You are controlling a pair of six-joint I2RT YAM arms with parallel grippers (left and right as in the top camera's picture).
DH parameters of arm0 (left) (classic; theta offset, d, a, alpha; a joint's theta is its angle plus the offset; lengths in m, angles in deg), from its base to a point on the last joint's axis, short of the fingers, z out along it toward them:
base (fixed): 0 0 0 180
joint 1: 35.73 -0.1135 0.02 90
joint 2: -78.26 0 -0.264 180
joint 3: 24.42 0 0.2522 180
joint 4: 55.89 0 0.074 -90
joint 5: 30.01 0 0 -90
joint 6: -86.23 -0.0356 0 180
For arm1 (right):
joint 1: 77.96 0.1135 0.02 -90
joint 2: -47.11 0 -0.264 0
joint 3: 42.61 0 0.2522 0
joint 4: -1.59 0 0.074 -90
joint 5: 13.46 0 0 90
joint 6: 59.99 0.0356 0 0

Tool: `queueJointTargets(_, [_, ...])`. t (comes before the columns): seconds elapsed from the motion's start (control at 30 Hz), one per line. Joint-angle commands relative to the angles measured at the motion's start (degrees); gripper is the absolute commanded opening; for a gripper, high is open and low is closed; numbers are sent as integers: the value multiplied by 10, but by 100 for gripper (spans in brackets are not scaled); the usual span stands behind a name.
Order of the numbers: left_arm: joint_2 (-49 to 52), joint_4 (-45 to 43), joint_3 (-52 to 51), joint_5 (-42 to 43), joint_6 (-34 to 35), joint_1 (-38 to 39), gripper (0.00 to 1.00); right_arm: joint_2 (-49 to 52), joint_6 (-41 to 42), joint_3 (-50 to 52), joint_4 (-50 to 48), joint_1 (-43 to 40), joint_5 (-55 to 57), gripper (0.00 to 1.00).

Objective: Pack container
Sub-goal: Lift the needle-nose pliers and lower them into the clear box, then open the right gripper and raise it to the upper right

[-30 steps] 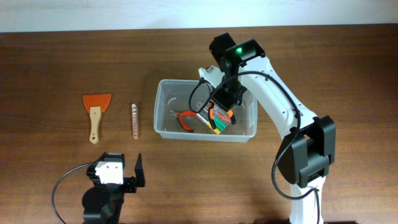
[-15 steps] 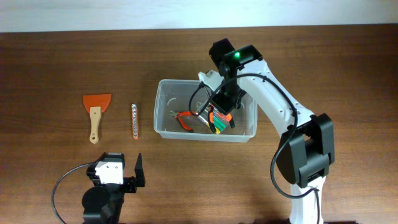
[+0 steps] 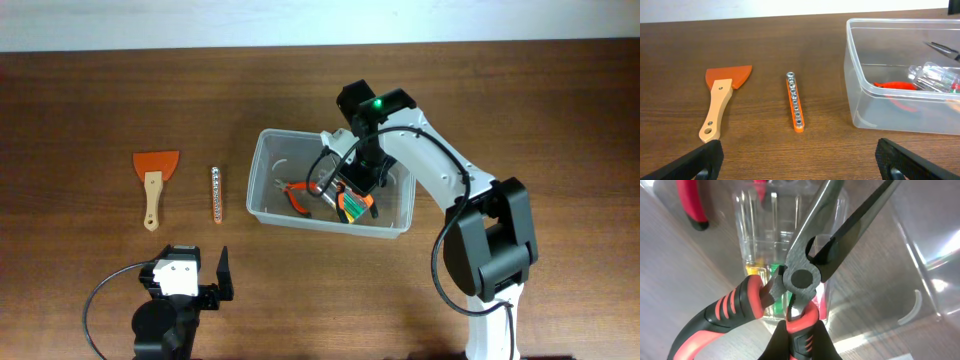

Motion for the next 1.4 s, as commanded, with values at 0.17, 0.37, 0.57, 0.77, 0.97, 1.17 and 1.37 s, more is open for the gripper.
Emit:
queueJointTargets(0.17, [-3, -2, -4, 6, 2, 3, 99, 1, -3, 8, -14, 4, -7, 20])
queueJointTargets(0.37, [-3, -2, -4, 6, 2, 3, 99, 1, -3, 8, -14, 3, 2, 27])
queueJointTargets(0.57, [-3, -2, -4, 6, 2, 3, 99, 1, -3, 8, -25, 2, 6, 35])
queueJointTargets(0.77, [-3, -2, -4, 6, 2, 3, 99, 1, -1, 8, -38, -2, 47, 51])
queueJointTargets(0.97, [-3, -2, -4, 6, 2, 3, 99, 1, 0, 7, -38, -29, 47, 63])
queueJointTargets(1.17, [-3, -2, -4, 6, 2, 3, 99, 1, 25, -54, -5, -70, 44, 73])
queueJointTargets(1.37, [-3, -2, -4, 6, 2, 3, 99, 1, 34, -212, 64, -108, 47, 99])
